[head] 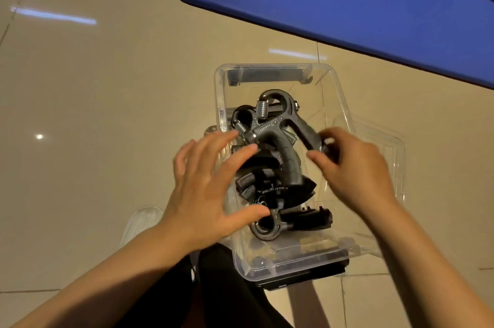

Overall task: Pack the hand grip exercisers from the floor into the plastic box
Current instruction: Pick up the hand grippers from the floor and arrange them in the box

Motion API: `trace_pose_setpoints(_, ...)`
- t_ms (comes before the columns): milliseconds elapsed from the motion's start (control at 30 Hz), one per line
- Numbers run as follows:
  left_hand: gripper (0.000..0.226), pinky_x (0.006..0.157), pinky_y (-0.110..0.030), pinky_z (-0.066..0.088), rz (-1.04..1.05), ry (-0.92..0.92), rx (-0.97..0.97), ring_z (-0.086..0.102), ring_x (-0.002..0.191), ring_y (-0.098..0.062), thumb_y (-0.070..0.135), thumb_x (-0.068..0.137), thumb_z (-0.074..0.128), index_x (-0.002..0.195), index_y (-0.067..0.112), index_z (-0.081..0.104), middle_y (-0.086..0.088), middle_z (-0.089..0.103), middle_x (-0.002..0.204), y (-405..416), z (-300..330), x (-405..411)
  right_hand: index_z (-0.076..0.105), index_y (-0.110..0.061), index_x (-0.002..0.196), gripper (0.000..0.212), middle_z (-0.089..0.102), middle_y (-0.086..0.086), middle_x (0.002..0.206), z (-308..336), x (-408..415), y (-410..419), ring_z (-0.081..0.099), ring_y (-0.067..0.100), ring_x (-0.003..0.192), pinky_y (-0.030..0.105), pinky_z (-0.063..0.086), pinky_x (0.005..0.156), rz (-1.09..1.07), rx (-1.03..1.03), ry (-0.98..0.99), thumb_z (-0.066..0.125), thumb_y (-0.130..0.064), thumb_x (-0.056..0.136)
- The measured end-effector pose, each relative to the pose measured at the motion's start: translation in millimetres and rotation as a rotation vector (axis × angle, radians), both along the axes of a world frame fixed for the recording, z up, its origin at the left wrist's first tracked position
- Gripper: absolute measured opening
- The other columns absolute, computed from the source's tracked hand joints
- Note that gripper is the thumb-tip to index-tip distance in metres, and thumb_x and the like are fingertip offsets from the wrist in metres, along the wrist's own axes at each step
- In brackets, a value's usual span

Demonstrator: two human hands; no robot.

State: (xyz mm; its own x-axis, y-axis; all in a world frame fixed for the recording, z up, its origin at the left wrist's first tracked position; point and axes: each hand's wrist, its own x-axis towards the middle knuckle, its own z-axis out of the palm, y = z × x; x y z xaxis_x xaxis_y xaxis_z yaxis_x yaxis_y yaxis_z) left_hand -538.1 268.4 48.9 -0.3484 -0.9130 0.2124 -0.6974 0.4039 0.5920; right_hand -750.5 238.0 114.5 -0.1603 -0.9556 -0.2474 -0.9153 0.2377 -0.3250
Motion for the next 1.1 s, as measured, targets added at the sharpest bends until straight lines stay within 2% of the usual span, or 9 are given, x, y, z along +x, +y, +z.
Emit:
trace_pose_setpoints(67,0.086,0.112,-0.051,0.009,0.002,-0.031,0.037,0.017,0.141,-0.023,0.082,0.074,0.034,0.142,0.031,0.026,-0.004,0.021,0.151,-3,-5,7,0.053,-0.022,0.117,0.027,0.066,0.001,0.093,9,-10,-19,0.06,0.026,0.077,0.032,0.044,0.06,0.227,-0.118,0.374,0.054,-0.034,0.093)
trace_pose_setpoints(167,0.095,0.113,-0.054,0.003,-0.056,-0.101,0.134,0.0,0.145,-0.019,0.086,0.071,0.034,0.147,0.034,0.013,-0.002,0.002,0.158,1,-16,11,0.049,-0.018,0.119,0.027,0.062,0.004,0.095,10,-12,-41,0.05,0.025,0.068,0.03,0.033,0.055,0.453,-0.152,0.583,0.047,-0.032,0.096)
trace_pose_setpoints(367,0.096,0.113,-0.055,0.005,-0.059,-0.099,0.215,-0.007,0.145,-0.016,0.083,0.072,0.036,0.149,0.033,0.007,0.003,-0.009,0.158,6,-19,11,0.057,-0.014,0.113,0.028,0.062,0.006,0.09,5,-7,-38,0.057,0.028,0.071,0.03,0.035,0.055,0.526,-0.222,0.514,0.058,-0.03,0.09)
trace_pose_setpoints(533,0.095,0.111,-0.06,0.007,-0.055,-0.118,0.211,-0.005,0.145,-0.015,0.085,0.073,0.03,0.149,0.033,0.009,0.003,-0.007,0.158,6,-20,11,0.065,-0.008,0.083,0.022,0.06,0.009,0.066,2,-13,-29,0.054,0.03,0.055,0.029,0.031,0.055,0.56,-0.357,0.584,0.075,-0.023,0.071)
trace_pose_setpoints(733,0.096,0.111,-0.059,0.006,-0.052,-0.111,0.218,-0.006,0.145,-0.015,0.087,0.072,0.029,0.149,0.034,0.008,0.004,-0.008,0.158,5,-23,10,0.059,-0.009,0.061,0.029,0.054,0.006,0.052,3,-8,-26,0.045,0.025,0.04,0.025,0.026,0.053,0.594,-0.316,0.601,0.08,-0.028,0.059)
trace_pose_setpoints(800,0.097,0.112,-0.057,0.004,-0.049,-0.111,0.23,-0.008,0.145,-0.014,0.087,0.071,0.03,0.149,0.034,0.007,0.005,-0.009,0.158,5,-22,11,0.062,-0.01,0.071,0.037,0.058,0.006,0.063,-9,8,-29,0.047,0.023,0.047,0.027,0.029,0.054,0.639,-0.277,0.541,0.078,-0.043,0.064)
trace_pose_setpoints(933,0.102,0.113,-0.056,0.003,-0.038,-0.09,0.278,-0.01,0.144,-0.014,0.088,0.068,0.033,0.148,0.037,-0.002,0.01,-0.014,0.157,6,-20,12,0.063,-0.018,0.101,0.071,0.058,-0.001,0.09,-28,40,-36,0.054,0.018,0.076,0.032,0.04,0.068,0.615,-0.03,0.324,0.043,-0.079,0.071)
trace_pose_setpoints(1000,0.105,0.113,-0.054,0.002,-0.031,-0.066,0.296,-0.011,0.144,-0.012,0.088,0.066,0.034,0.147,0.038,-0.007,0.012,-0.016,0.156,6,-20,11,0.059,-0.026,0.118,0.069,0.057,-0.004,0.106,-36,42,-37,0.055,0.017,0.095,0.036,0.042,0.082,0.619,0.05,0.204,0.046,-0.077,0.073)
trace_pose_setpoints(1100,0.107,0.114,-0.054,0.003,-0.026,-0.041,0.305,-0.012,0.143,-0.008,0.089,0.064,0.035,0.146,0.039,-0.012,0.015,-0.018,0.155,5,-21,10,0.035,-0.028,0.142,0.079,0.045,-0.002,0.135,-48,27,-32,0.045,0.02,0.121,0.037,0.039,0.097,0.627,0.18,0.164,0.06,-0.064,0.076)
